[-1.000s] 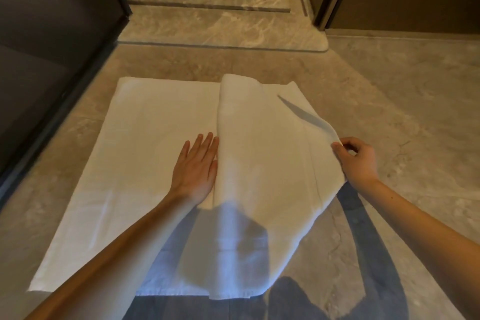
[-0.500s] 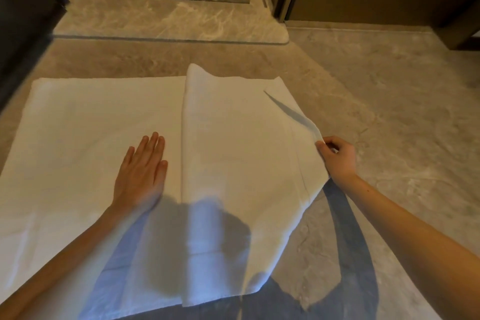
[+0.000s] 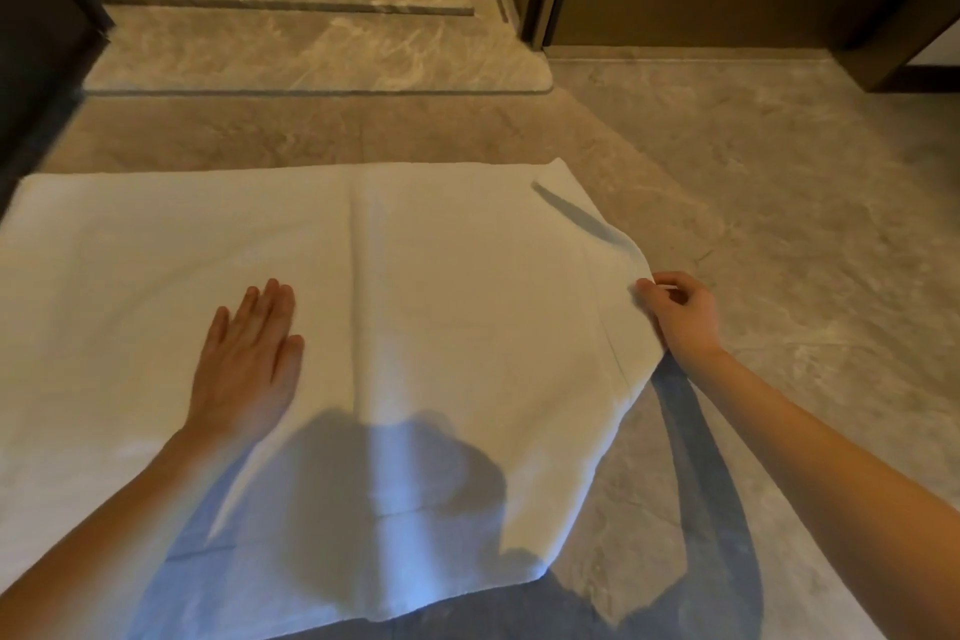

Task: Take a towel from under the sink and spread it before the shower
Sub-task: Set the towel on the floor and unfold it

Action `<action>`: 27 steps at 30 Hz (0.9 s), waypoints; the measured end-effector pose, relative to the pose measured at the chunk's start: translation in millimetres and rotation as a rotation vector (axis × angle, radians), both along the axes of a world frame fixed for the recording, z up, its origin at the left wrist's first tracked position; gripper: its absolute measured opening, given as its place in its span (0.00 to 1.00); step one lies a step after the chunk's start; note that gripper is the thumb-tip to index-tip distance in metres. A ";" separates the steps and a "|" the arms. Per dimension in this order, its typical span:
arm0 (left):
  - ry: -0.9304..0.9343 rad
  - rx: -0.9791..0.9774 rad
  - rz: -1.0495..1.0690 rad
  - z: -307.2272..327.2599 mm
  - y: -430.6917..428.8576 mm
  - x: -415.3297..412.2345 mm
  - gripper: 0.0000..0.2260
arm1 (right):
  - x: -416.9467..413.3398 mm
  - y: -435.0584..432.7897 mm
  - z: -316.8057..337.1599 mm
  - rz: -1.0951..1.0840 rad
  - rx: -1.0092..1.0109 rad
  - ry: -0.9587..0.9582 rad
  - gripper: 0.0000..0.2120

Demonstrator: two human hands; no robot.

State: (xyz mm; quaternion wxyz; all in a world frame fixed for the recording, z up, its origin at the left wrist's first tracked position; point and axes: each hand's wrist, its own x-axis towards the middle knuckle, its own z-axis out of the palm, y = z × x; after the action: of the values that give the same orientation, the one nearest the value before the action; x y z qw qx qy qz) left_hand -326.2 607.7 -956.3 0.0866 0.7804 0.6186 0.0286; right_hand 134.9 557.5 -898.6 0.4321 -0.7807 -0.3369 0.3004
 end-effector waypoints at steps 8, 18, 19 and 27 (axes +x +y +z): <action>-0.074 -0.005 -0.136 -1.1 -11.6 59.0 0.29 | -6.7 -36.9 -8.6 0.085 -0.034 0.047 0.04; -0.059 -0.007 -0.116 -2.2 -15.4 60.4 0.27 | 12.7 -31.0 -14.4 0.087 -0.187 -0.258 0.08; -0.046 -0.005 -0.121 -3.0 -14.9 59.9 0.27 | 18.3 -30.2 -14.0 0.078 -0.208 -0.284 0.12; -0.007 -0.022 -0.121 -2.4 -15.3 59.9 0.28 | 14.8 -31.8 -1.1 -0.062 -0.190 -0.081 0.19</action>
State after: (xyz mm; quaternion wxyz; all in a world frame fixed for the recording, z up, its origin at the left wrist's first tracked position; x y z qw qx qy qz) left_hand -266.3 592.5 -958.6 0.0988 0.8152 0.5704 0.0194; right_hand 149.7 525.7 -899.7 0.3510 -0.8398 -0.2998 0.2855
